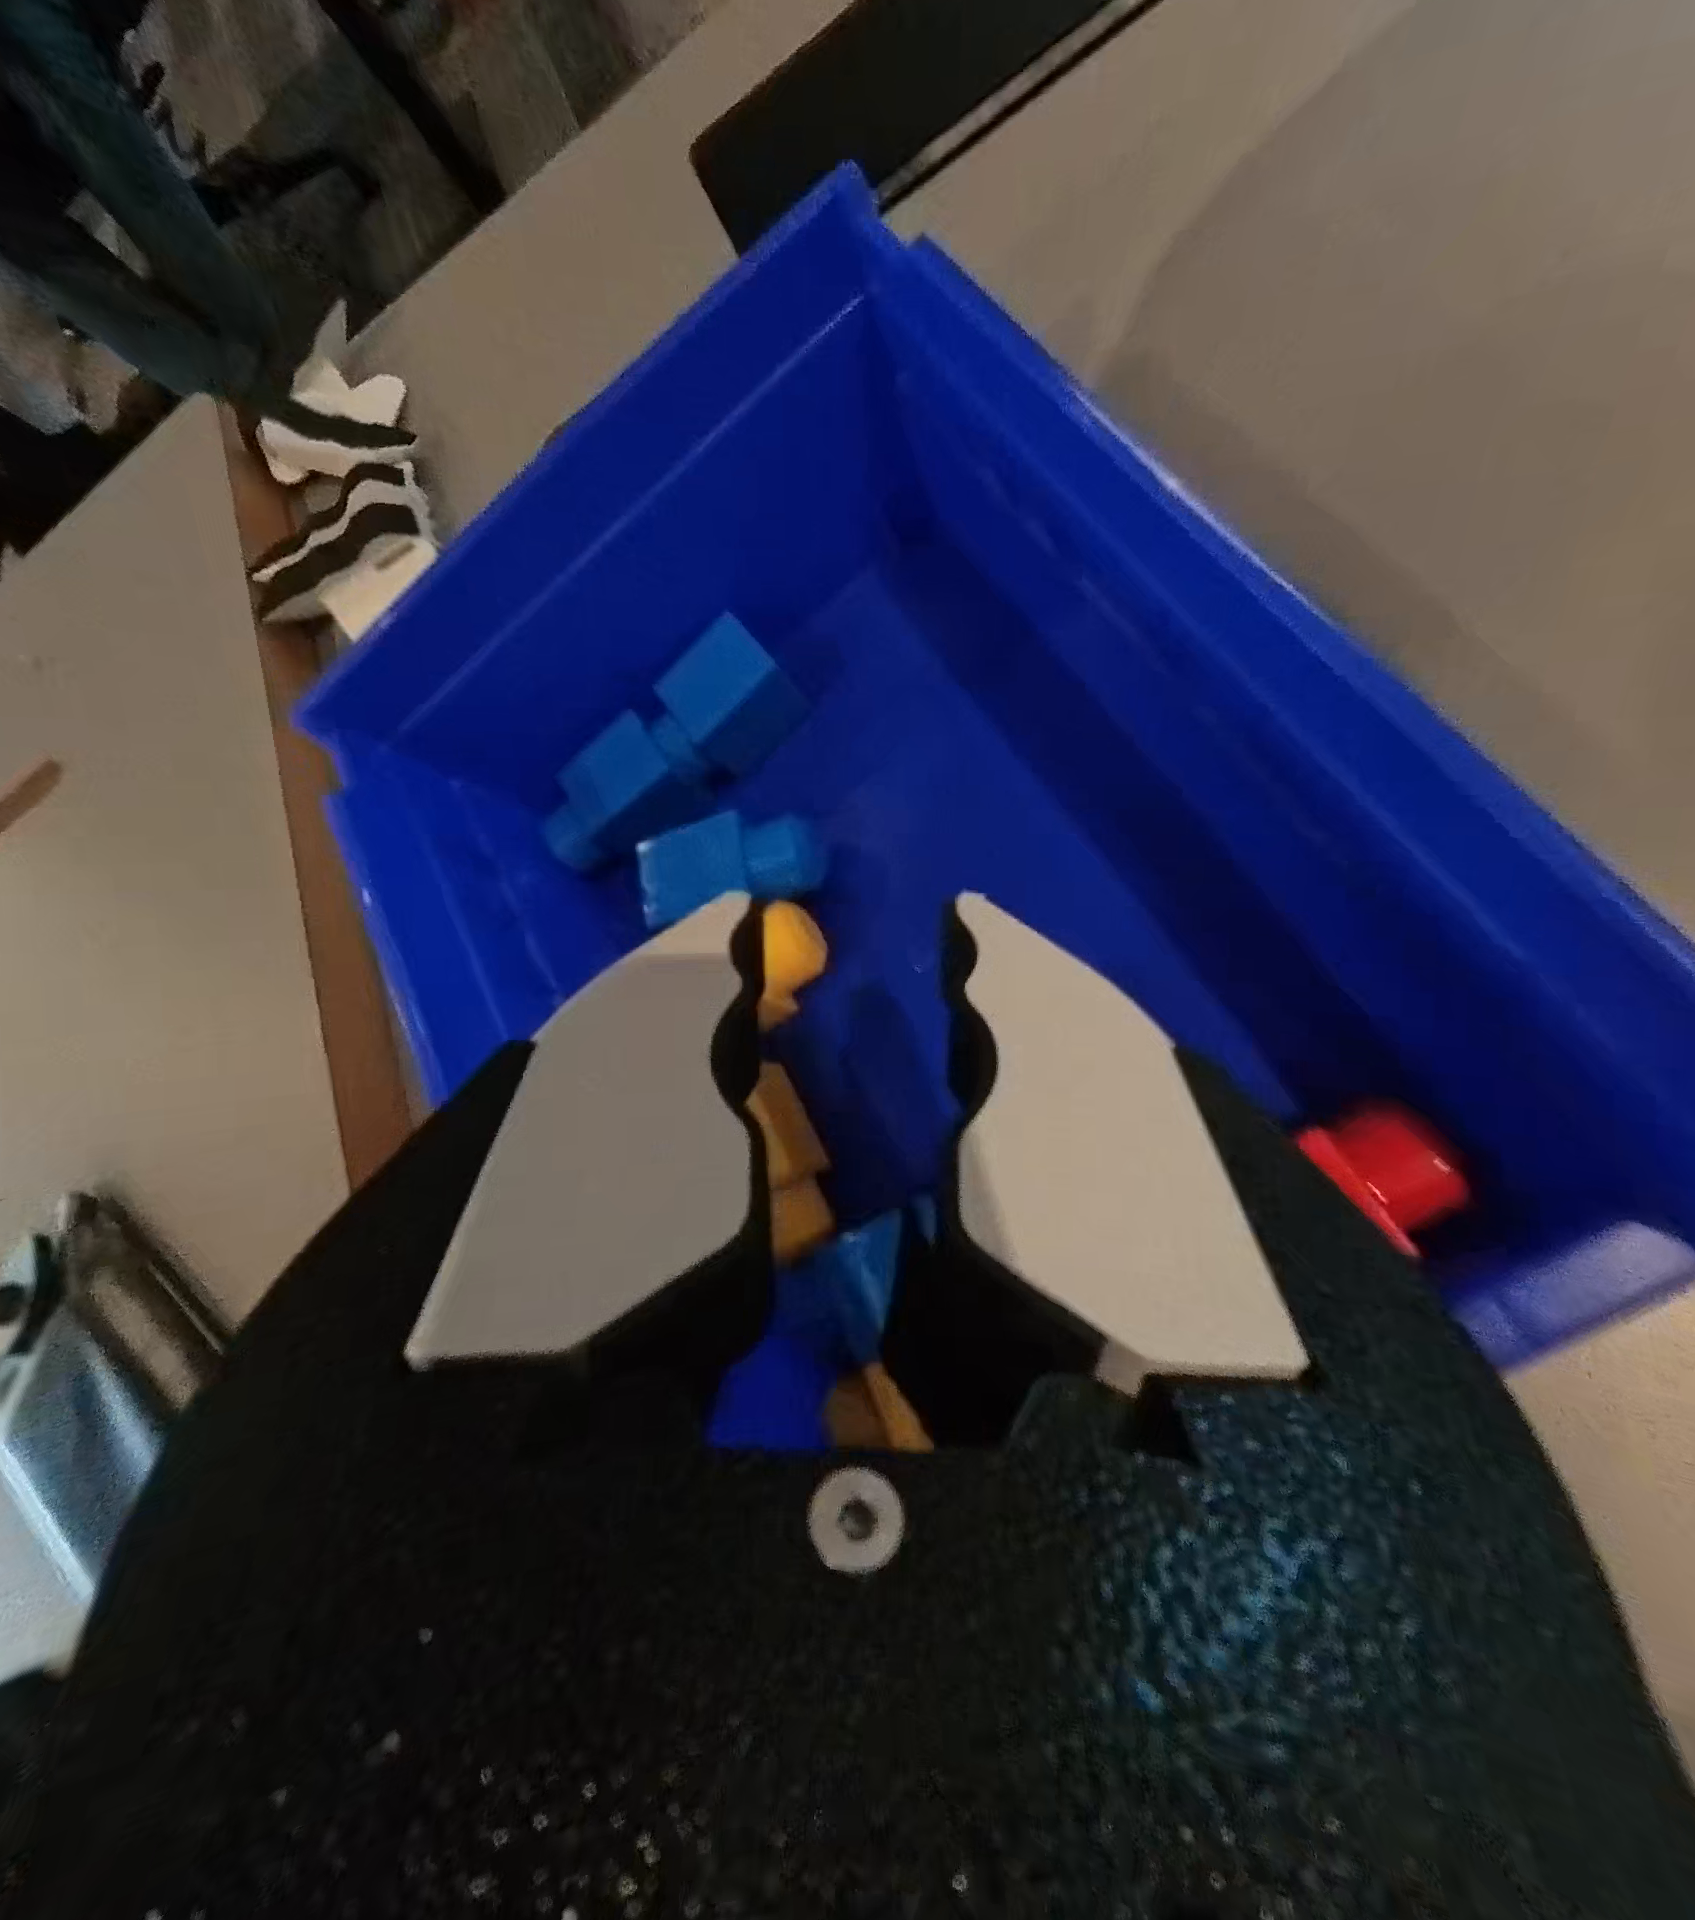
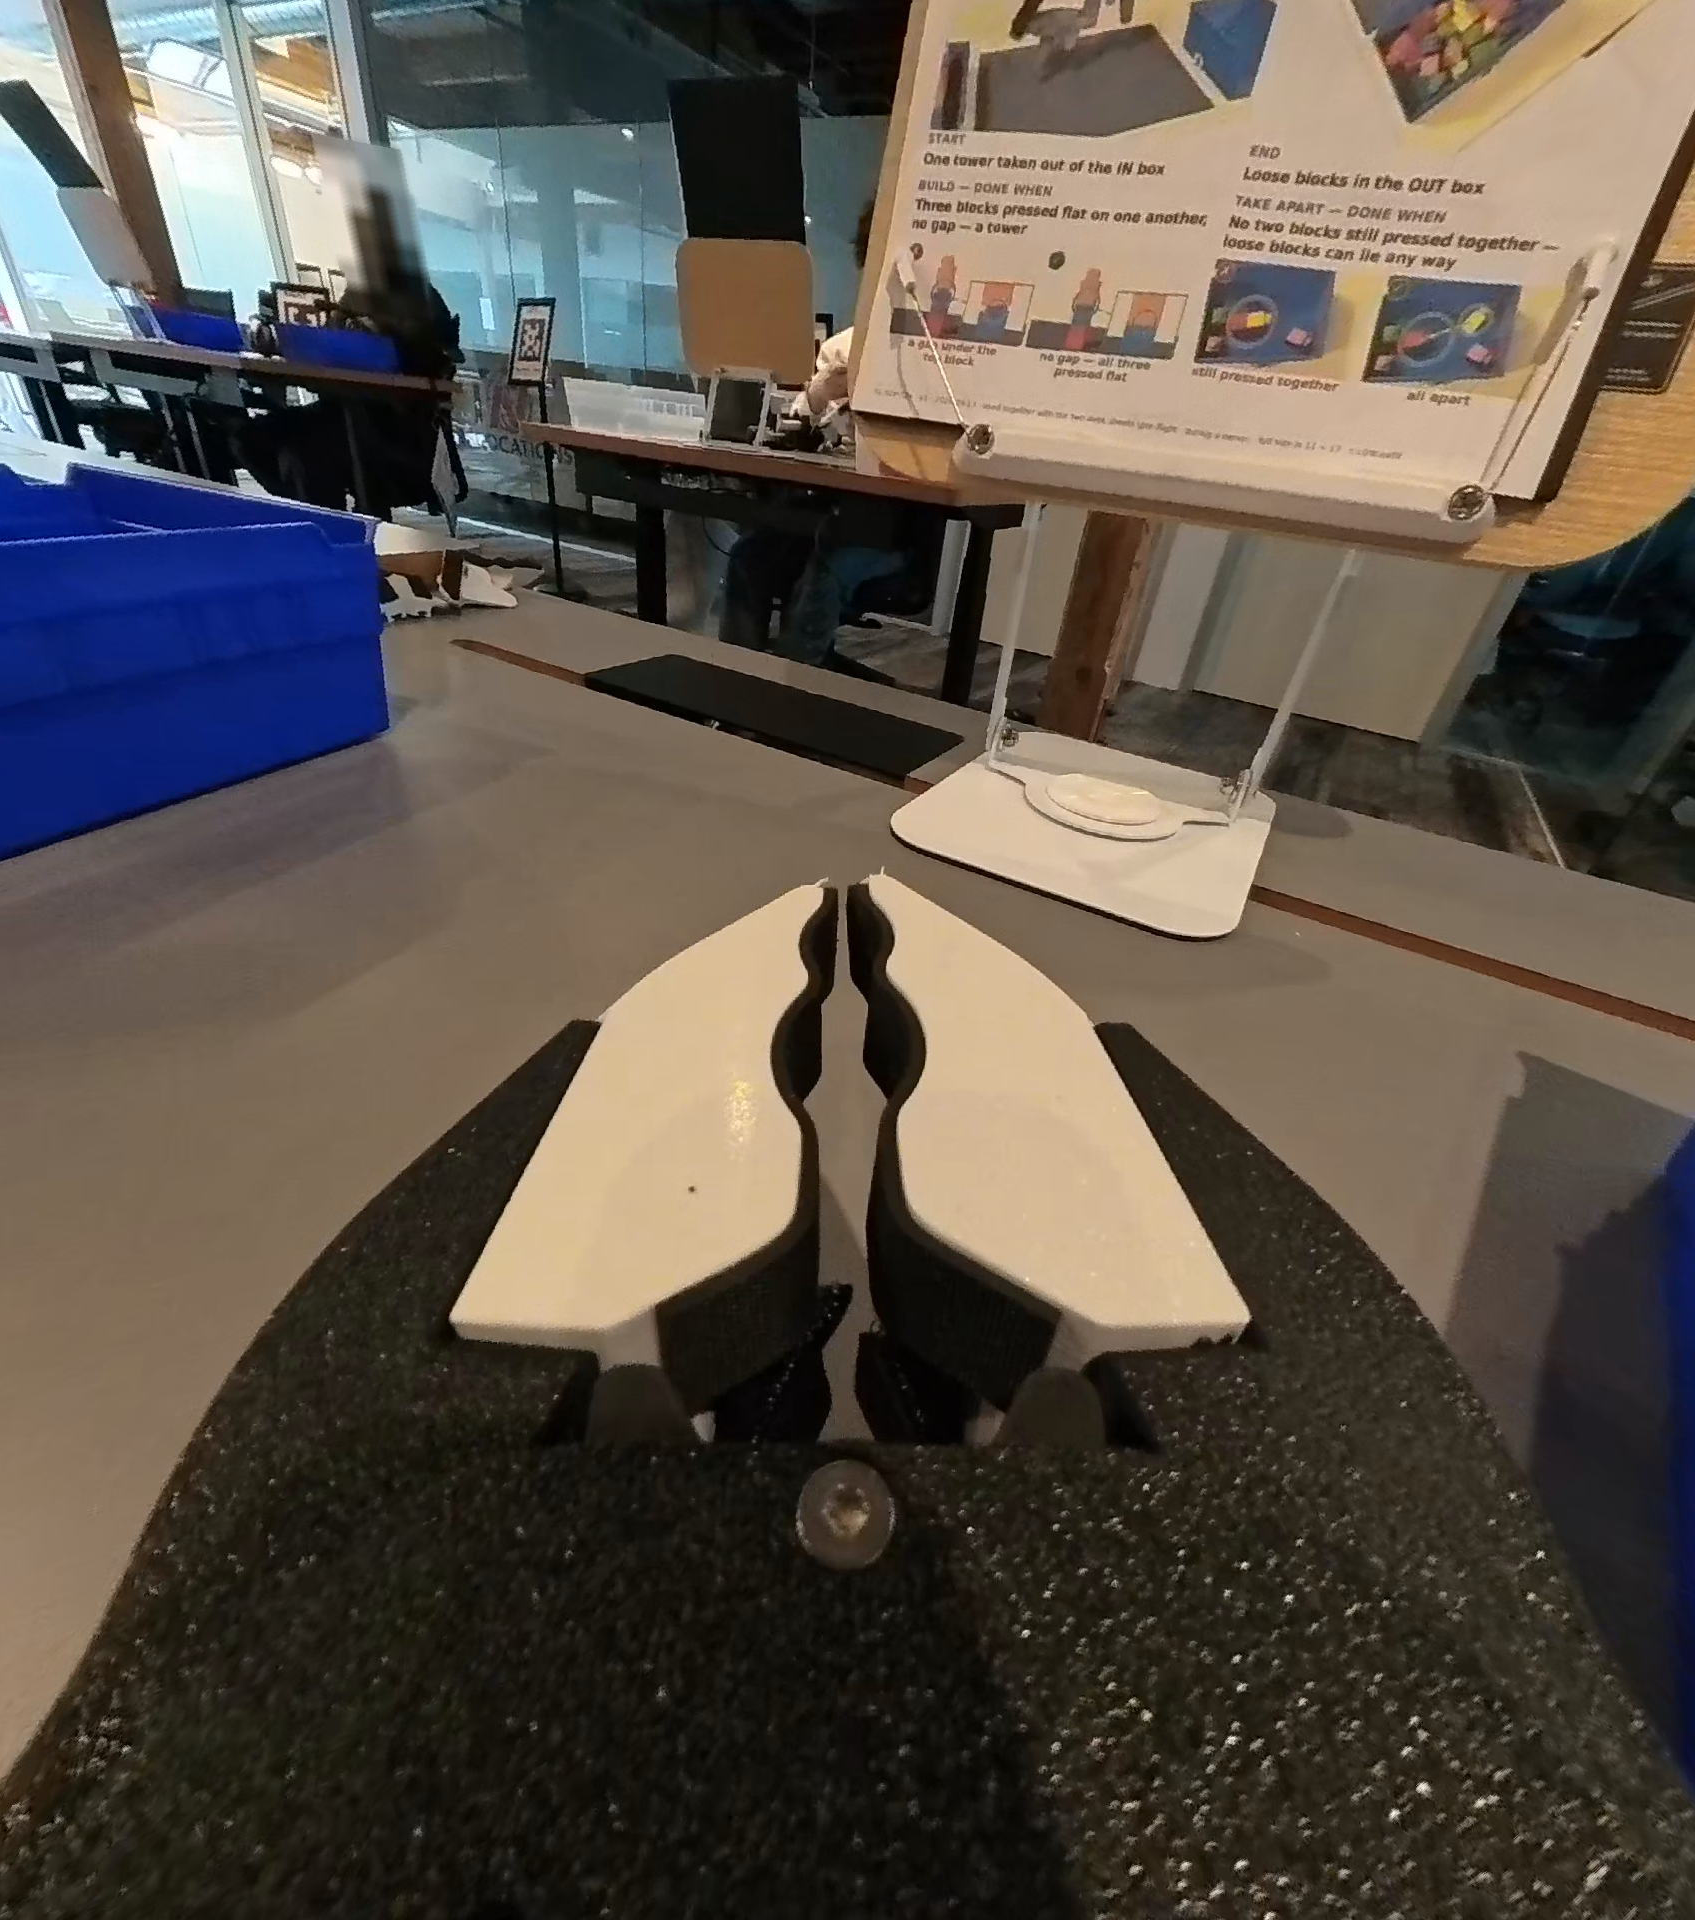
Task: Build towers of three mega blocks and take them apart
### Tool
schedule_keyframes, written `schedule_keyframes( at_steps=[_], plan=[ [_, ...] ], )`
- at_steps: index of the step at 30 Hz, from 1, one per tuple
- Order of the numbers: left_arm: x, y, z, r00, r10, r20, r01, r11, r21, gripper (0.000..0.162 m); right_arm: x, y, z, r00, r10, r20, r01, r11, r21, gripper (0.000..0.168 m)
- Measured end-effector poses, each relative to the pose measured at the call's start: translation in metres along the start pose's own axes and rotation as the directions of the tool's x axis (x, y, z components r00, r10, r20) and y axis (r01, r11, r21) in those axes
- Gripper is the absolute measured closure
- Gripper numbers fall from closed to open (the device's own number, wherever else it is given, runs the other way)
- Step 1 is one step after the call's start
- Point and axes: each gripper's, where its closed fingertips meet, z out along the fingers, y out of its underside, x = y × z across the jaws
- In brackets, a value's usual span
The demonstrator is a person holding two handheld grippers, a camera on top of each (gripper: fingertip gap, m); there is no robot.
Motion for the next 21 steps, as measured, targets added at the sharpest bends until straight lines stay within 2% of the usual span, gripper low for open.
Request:
schedule_keyframes(
  at_steps=[4,9,14,19,21],
  plan=[
    [-0.015,-0.002,0.044,1.000,0.001,0.008,0.000,0.995,-0.105,0.119,0.000,0.000,0.000,1.000,-0.005,-0.004,0.005,1.000,-0.002,0.166],
    [-0.030,0.027,0.089,0.998,-0.042,0.048,0.055,0.942,-0.331,0.090,-0.001,0.001,0.001,1.000,-0.010,-0.002,0.010,1.000,-0.009,0.166],
    [-0.037,0.041,0.103,0.997,-0.032,0.071,0.059,0.905,-0.422,0.094,-0.002,0.002,0.002,1.000,-0.020,0.002,0.020,1.000,-0.012,0.166],
    [-0.034,0.063,0.109,0.999,-0.043,0.025,0.050,0.837,-0.545,0.095,-0.004,0.002,0.003,0.999,-0.040,0.005,0.040,0.999,-0.016,0.166],
    [-0.035,0.060,0.113,0.999,-0.047,0.016,0.048,0.854,-0.517,0.096,-0.005,0.002,0.003,0.999,-0.048,0.008,0.048,0.999,-0.015,0.166]
  ],
)
